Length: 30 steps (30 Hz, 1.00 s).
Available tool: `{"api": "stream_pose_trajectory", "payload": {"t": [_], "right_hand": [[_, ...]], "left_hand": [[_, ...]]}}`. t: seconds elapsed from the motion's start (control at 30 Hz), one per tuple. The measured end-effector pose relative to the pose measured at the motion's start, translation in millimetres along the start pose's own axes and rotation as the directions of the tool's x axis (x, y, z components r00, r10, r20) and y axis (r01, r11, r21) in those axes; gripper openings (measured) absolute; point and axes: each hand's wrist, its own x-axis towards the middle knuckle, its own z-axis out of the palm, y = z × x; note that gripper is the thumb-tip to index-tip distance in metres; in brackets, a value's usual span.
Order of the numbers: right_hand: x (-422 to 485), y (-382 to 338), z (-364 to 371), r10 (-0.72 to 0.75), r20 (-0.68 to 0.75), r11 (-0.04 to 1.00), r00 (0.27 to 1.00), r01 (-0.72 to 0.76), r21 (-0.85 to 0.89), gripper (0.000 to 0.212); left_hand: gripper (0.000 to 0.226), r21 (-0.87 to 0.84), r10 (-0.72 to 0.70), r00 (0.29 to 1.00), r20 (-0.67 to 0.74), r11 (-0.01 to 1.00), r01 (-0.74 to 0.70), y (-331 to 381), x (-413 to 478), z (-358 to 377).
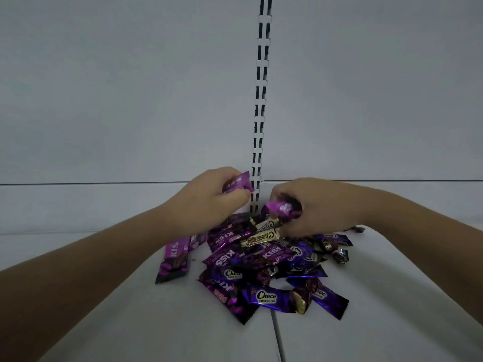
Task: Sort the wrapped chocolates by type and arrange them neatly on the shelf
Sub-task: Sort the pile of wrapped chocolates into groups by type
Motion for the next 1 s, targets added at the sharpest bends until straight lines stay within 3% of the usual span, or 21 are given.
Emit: {"api": "stream_pose_trajectory", "payload": {"t": [0.17, 0.37, 0.43, 0.5, 0.53, 0.6, 0.7, 0.83, 1.0], "right_hand": [[1, -13, 13, -0.076, 0.265, 0.997, 0.961, 0.075, 0.015, 0.03], [6, -17, 21, -0.094, 0.215, 0.992, 0.972, 0.109, -0.062, 0.017], [7, -17, 18, -0.1, 0.179, 0.992, 0.979, 0.113, -0.063, 0.016], [6, -16, 14, -0.085, 0.17, 0.995, 0.982, 0.093, -0.039, 0.016], [5, -16, 11, -0.081, 0.166, 0.996, 0.983, 0.086, -0.021, 0.014], [2, -15, 8, -0.073, 0.145, 0.997, 0.987, 0.074, -0.001, 0.012], [1, -15, 6, -0.053, 0.083, 0.999, 0.995, 0.053, 0.005, 0.01], [7, -18, 10, -0.038, 0.033, 0.999, 0.999, 0.038, 0.004, 0.024], [26, -18, 22, -0.079, -0.034, 0.99, 0.996, 0.074, -0.123, 0.017]], "left_hand": [[0.014, -0.168, -0.066, 0.998, -0.017, 0.984, 0.063, 0, -7, -10], [0.022, -0.099, 0.059, 0.976, -0.21, 0.992, -0.081, 14, -15, -30], [0.03, 0.137, 0.092, 0.996, -0.007, 0.986, -0.091, 11, -15, -39], [0.033, 0.43, -0.051, 0.964, 0.26, 0.9, -0.068, 2, -18, -40], [0.035, 0.521, -0.158, 0.931, 0.328, 0.853, -0.039, -3, -21, -37], [0.047, 0.623, -0.32, 0.884, 0.341, 0.781, 0.042, -12, -27, -28], [0.065, 0.691, -0.419, 0.86, 0.289, 0.713, 0.115, -17, -31, -15], [0.046, 0.687, -0.44, 0.846, 0.3, 0.715, 0.129, -12, -29, -10], [0.025, 0.624, -0.375, 0.864, 0.336, 0.776, 0.094, -10, -32, -10]]}}
